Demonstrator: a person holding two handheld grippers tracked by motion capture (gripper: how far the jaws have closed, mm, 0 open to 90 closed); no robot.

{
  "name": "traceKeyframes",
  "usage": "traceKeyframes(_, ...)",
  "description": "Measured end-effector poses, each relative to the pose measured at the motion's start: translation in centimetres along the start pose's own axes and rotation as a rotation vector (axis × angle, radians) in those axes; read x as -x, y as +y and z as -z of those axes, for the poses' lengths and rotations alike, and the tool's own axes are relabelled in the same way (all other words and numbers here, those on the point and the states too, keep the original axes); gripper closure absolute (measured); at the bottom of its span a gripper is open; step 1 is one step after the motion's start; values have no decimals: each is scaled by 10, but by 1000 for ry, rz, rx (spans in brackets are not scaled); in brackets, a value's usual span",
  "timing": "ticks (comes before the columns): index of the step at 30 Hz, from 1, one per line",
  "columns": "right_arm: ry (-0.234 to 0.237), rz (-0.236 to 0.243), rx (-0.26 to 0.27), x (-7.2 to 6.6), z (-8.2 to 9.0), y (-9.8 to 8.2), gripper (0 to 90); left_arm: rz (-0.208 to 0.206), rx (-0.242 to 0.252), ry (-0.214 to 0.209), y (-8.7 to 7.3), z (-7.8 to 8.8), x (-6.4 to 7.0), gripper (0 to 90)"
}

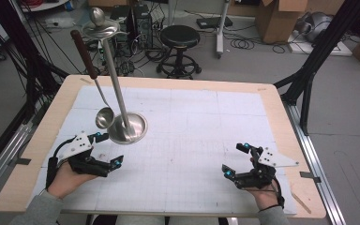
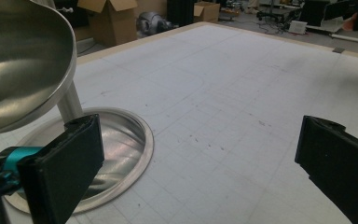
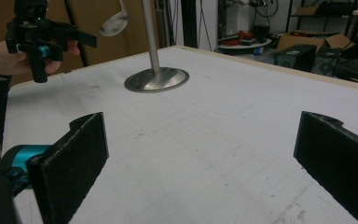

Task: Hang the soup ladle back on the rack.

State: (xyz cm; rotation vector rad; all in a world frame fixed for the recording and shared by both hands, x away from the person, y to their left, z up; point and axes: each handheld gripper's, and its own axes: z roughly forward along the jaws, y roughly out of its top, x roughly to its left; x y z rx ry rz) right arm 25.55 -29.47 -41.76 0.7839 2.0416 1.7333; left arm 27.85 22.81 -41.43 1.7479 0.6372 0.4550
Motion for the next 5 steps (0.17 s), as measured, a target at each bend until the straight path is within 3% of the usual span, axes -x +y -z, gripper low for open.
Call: traceKeyframes(5, 1, 0, 2, 0, 0, 0, 21, 8, -3, 3, -3, 1, -1, 17)
